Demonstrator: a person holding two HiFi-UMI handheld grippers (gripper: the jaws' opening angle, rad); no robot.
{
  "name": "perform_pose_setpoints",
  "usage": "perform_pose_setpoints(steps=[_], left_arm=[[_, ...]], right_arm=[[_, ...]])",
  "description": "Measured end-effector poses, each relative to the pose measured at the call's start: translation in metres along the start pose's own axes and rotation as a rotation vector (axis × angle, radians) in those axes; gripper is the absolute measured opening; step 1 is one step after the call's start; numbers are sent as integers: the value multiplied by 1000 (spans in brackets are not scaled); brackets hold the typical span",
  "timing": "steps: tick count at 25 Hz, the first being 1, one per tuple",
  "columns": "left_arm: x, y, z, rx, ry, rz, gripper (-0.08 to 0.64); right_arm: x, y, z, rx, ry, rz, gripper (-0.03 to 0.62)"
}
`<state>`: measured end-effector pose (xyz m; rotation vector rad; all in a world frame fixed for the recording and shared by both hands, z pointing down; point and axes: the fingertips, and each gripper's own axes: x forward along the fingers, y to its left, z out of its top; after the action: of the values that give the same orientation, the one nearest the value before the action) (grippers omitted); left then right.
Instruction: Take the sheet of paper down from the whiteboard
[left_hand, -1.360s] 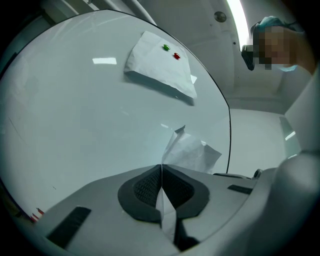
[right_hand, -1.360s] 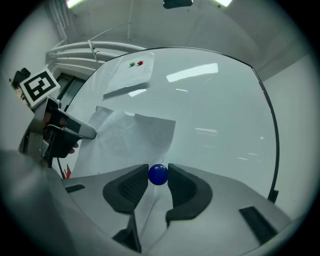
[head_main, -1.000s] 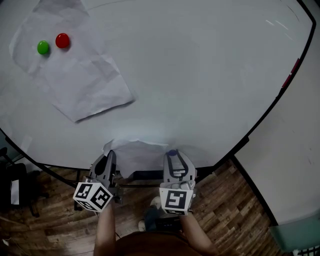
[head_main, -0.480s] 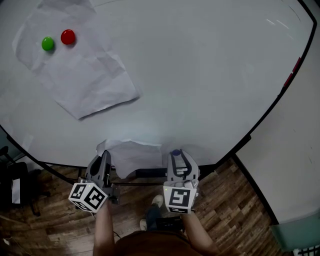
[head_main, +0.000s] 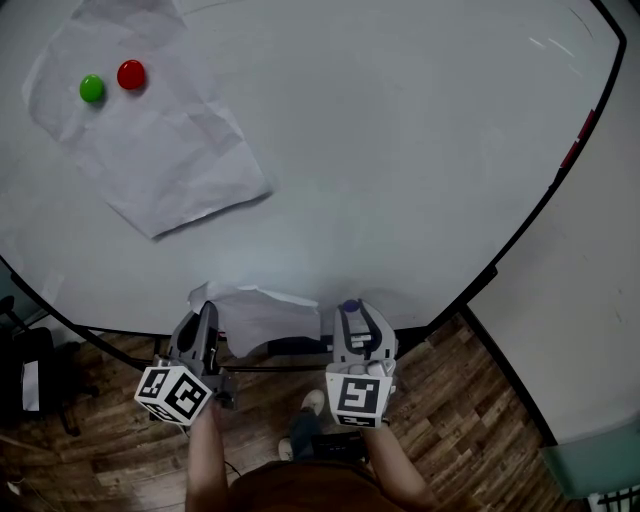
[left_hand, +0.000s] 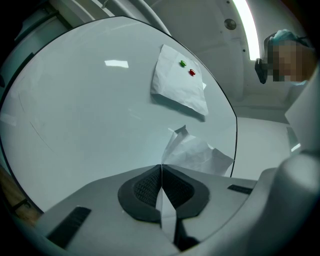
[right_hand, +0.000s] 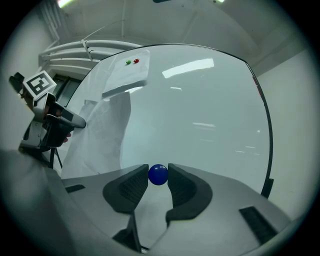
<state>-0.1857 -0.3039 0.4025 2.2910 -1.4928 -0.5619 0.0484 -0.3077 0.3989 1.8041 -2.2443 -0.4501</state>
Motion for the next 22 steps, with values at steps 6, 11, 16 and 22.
perform_pose_setpoints(steps=[6, 11, 16, 22], left_arm=[[3, -3, -2, 0, 10, -8, 25], [4, -2, -3, -3, 14, -9, 25], [6, -2, -3, -6, 16, -15, 25], [5, 0, -3, -12, 21, -11, 25]], right_arm=[[-2, -3, 0, 7, -1, -8, 133], [-2, -3, -1, -10, 1, -12, 133], [-1, 0, -1, -21, 5, -8, 133], [-4, 4, 3, -68, -12, -9, 133]])
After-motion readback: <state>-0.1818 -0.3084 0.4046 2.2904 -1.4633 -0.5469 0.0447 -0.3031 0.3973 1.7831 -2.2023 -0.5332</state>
